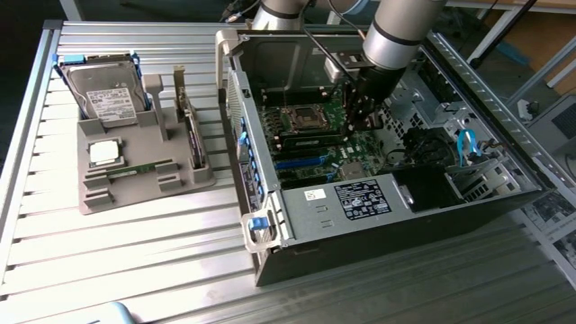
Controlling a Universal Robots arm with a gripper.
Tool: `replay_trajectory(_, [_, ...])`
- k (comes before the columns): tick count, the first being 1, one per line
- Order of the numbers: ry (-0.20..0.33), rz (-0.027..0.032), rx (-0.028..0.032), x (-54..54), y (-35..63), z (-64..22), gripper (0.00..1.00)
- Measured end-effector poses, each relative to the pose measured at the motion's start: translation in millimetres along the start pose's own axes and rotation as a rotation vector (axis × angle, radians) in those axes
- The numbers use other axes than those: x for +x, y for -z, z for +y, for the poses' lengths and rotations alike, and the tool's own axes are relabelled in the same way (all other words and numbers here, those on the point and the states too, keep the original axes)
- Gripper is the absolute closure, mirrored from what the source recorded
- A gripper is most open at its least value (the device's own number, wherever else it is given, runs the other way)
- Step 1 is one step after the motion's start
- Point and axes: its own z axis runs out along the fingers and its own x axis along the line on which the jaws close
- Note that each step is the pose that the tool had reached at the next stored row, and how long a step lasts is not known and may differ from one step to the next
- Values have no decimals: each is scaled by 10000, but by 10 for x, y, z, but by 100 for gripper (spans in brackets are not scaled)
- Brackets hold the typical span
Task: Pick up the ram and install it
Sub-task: 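Press down the ram until it locks into place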
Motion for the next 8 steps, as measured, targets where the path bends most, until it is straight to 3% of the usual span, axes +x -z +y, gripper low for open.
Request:
replay_trajectory(3, [2, 2, 18, 1, 3, 39, 89])
replay_trajectory(8, [-1, -9, 134, 2, 1, 253, 89])
